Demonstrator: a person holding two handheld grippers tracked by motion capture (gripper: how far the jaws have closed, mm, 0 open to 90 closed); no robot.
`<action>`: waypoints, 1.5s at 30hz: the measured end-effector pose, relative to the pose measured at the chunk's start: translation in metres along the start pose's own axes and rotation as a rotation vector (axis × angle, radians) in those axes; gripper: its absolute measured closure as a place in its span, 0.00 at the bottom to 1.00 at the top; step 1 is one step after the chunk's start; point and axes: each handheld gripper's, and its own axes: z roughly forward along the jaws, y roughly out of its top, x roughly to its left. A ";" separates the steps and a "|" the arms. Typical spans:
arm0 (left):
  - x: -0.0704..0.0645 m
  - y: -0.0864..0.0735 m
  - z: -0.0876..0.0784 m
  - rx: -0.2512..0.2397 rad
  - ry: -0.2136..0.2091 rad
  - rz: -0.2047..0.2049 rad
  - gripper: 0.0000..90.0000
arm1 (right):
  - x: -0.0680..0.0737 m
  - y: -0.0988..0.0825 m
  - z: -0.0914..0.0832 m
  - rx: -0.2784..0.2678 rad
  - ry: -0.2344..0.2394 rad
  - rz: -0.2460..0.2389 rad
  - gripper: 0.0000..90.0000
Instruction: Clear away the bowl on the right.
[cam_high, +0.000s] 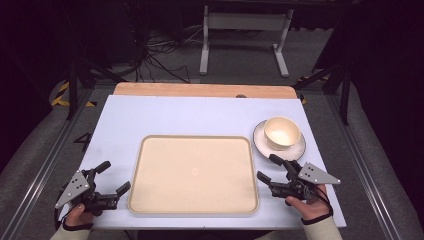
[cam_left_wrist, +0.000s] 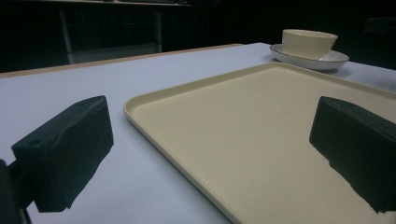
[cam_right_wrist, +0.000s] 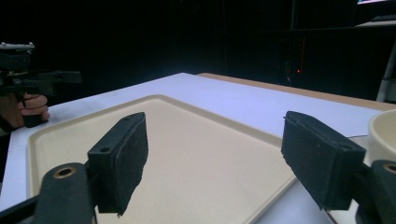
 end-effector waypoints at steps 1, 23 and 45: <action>0.000 0.000 0.000 0.002 -0.001 0.000 0.00 | -0.001 0.002 -0.002 0.000 -0.008 0.000 0.26; 0.000 0.000 0.000 0.007 -0.002 0.000 0.00 | 0.002 0.056 -0.013 -0.010 0.005 -0.041 0.27; 0.001 0.001 0.000 0.011 -0.005 -0.003 0.00 | -0.020 0.093 -0.019 0.001 0.007 -0.082 0.32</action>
